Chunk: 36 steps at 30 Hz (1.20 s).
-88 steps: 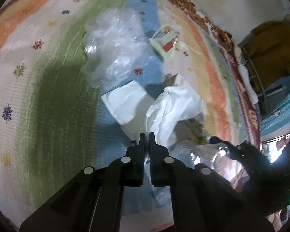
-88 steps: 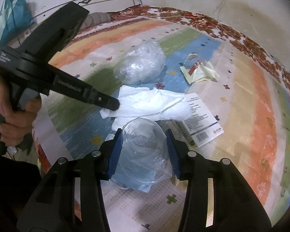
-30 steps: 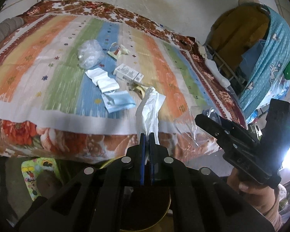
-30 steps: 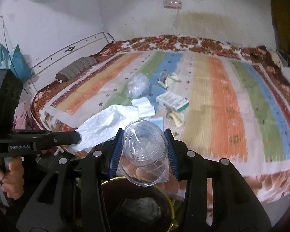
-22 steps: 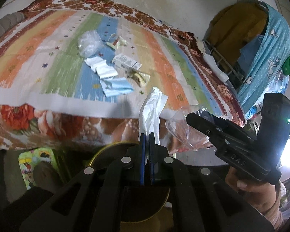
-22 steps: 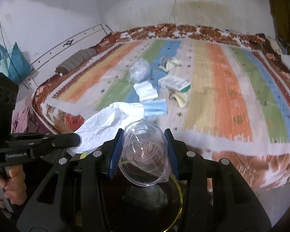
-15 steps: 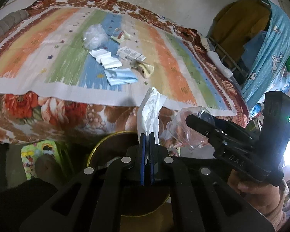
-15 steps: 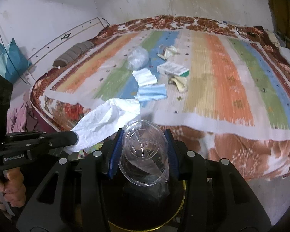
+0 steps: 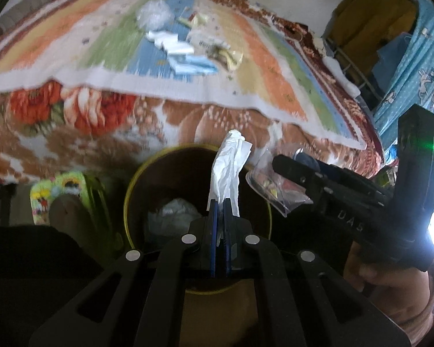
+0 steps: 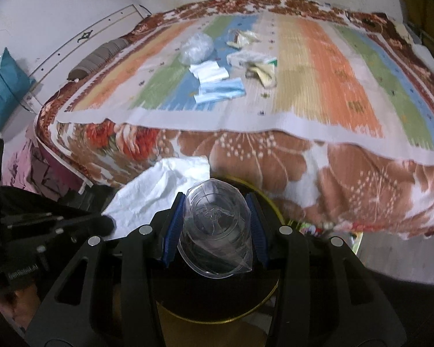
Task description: Collect trash
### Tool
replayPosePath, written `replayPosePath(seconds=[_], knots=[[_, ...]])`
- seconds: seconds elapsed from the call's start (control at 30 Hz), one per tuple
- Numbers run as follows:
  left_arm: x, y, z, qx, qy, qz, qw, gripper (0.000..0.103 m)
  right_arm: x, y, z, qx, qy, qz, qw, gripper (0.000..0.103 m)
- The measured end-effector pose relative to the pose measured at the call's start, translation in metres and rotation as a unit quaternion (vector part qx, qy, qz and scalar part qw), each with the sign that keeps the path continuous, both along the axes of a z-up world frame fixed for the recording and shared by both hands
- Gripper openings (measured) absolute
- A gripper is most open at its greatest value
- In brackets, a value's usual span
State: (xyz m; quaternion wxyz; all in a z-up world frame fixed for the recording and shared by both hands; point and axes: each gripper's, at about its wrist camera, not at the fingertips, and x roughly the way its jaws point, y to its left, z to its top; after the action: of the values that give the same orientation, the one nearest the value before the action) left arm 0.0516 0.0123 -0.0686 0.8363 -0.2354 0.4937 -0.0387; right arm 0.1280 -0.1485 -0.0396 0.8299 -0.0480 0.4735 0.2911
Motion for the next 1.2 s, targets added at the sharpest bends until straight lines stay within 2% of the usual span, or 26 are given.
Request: replayPosePath(seconds=[0.27,0.37,0.4,0.43,0.47,0.5,0.7,0.8,0.97,1.1,1.2], knots=[[0.0,-0.001,-0.023,-0.011,0.046,0.012,0.9988,0.003,-0.002,0.001,-0.026,-0.02,0.049,-0.01,0.999,0.04],[0.002,0.003,-0.035,-0.035,0.072,0.024,0.9965,0.004,-0.001,0.002,-0.03,-0.027,0.058,-0.009,0.998,0.041],[0.002,0.004,-0.037,-0.037,0.077,0.028,0.996,0.006,0.0,0.002,-0.031,-0.029,0.061,-0.009,0.998,0.041],[0.003,0.007,-0.04,-0.038,0.085,0.037,0.995,0.02,0.001,0.002,-0.034,-0.032,0.067,-0.01,0.997,0.041],[0.003,0.009,-0.041,-0.04,0.088,0.043,0.9944,0.03,0.003,0.002,-0.037,-0.034,0.074,-0.012,0.997,0.048],[0.003,0.01,-0.041,-0.041,0.086,0.048,0.9943,0.043,0.004,0.001,-0.039,-0.033,0.082,-0.015,0.996,0.05],[0.002,0.011,-0.033,-0.022,0.073,0.056,0.9955,0.047,0.006,-0.001,-0.037,-0.025,0.082,-0.019,0.996,0.057],[0.004,0.013,-0.027,-0.02,0.057,0.059,0.9964,0.057,0.007,-0.003,-0.034,-0.02,0.079,-0.022,0.996,0.059],[0.011,0.014,-0.015,-0.006,0.036,0.059,0.9976,0.059,0.008,-0.003,-0.029,-0.015,0.07,-0.024,0.997,0.062],[0.016,0.021,-0.01,-0.014,0.031,0.061,0.9976,0.062,0.011,-0.004,-0.022,0.0,0.063,-0.023,0.998,0.062],[0.02,0.029,0.0,-0.03,0.018,0.061,0.9976,0.065,0.014,-0.004,-0.011,0.0,0.037,-0.015,0.999,0.062]])
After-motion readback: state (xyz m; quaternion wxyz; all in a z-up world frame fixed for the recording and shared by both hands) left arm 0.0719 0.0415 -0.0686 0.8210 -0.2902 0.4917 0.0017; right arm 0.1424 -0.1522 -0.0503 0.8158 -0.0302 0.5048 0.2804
